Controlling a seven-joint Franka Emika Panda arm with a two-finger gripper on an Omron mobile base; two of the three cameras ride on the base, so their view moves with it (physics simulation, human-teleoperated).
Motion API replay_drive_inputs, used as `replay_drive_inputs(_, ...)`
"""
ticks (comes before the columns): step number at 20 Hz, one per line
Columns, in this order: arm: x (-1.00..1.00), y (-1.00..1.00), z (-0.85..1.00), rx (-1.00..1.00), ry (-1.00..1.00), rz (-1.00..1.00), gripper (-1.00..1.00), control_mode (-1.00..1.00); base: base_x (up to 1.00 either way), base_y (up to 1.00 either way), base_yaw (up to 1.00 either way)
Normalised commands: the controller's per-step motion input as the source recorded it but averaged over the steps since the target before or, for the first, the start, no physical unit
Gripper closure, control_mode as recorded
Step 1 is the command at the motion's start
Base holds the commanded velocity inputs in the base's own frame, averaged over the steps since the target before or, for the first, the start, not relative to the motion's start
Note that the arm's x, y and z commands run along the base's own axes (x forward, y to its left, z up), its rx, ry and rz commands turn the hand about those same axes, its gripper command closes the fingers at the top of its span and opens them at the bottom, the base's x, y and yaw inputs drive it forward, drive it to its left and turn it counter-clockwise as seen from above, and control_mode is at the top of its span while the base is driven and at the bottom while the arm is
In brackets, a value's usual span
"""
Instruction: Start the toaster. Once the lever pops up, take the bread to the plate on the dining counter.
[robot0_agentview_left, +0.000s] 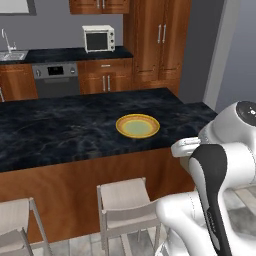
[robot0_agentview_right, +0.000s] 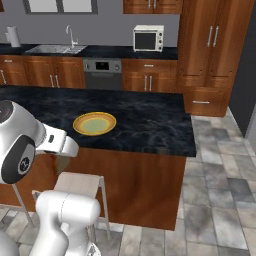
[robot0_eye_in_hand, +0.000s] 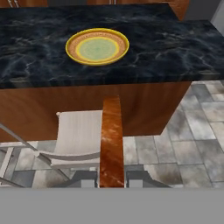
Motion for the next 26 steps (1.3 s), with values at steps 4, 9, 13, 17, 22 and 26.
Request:
replay_drive_inputs(4, 0.0, 0.0, 0.0, 0.0, 0.0, 0.0, 1.0, 1.0, 0.53, 0.0, 0.0)
replay_drive_inputs(9, 0.06, 0.0, 0.02, 0.0, 0.0, 0.0, 1.0, -1.0, 0.38, 0.0, 0.0)
replay_drive_inputs(13, 0.2, 0.0, 0.39, 0.05, 0.0, 0.08, 1.0, -1.0, 0.0, 0.0, 0.0)
replay_drive_inputs(17, 0.07, -0.06, 0.52, 0.07, 0.0, 0.18, 1.0, -1.0, 0.0, 0.0, 0.0)
replay_drive_inputs(22, 0.37, 0.0, 0.39, 0.02, 0.05, 0.17, 1.0, -1.0, 0.0, 0.0, 0.0)
replay_drive_inputs(26, 0.49, 0.0, 0.25, 0.0, 0.05, 0.09, 1.0, -1.0, 0.0, 0.0, 0.0)
